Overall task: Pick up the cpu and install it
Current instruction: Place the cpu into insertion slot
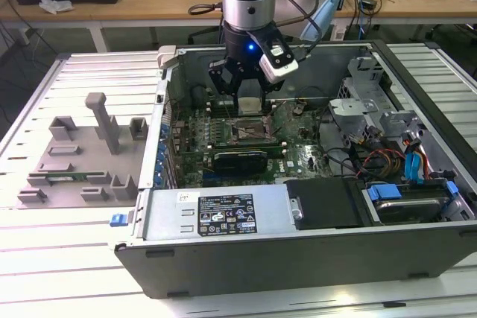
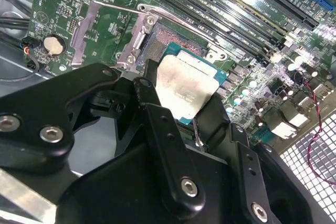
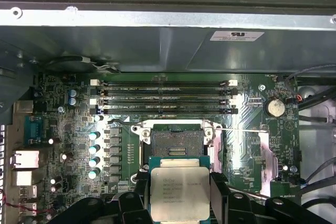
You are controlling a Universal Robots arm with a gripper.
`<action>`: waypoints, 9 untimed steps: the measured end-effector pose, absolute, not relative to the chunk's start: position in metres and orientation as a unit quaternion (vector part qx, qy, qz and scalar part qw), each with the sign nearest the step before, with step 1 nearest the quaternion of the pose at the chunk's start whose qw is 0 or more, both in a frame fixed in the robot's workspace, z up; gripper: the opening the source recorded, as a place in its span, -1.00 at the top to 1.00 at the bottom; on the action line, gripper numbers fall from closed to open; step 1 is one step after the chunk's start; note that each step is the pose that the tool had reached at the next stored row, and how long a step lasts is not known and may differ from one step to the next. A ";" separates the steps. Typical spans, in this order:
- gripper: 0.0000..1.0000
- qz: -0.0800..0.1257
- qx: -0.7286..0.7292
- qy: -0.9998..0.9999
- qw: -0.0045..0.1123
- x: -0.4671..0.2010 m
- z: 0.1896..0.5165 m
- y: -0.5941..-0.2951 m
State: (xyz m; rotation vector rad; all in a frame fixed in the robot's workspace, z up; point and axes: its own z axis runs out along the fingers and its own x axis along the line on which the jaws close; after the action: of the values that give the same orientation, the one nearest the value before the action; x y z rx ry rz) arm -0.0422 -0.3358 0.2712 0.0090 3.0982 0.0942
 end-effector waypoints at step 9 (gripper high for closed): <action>-0.08 0.030 0.027 0.999 0.022 -0.042 0.271 -0.336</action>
State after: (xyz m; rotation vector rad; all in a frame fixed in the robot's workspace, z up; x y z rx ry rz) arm -0.0422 -0.3359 0.2710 0.0829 3.0956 0.0928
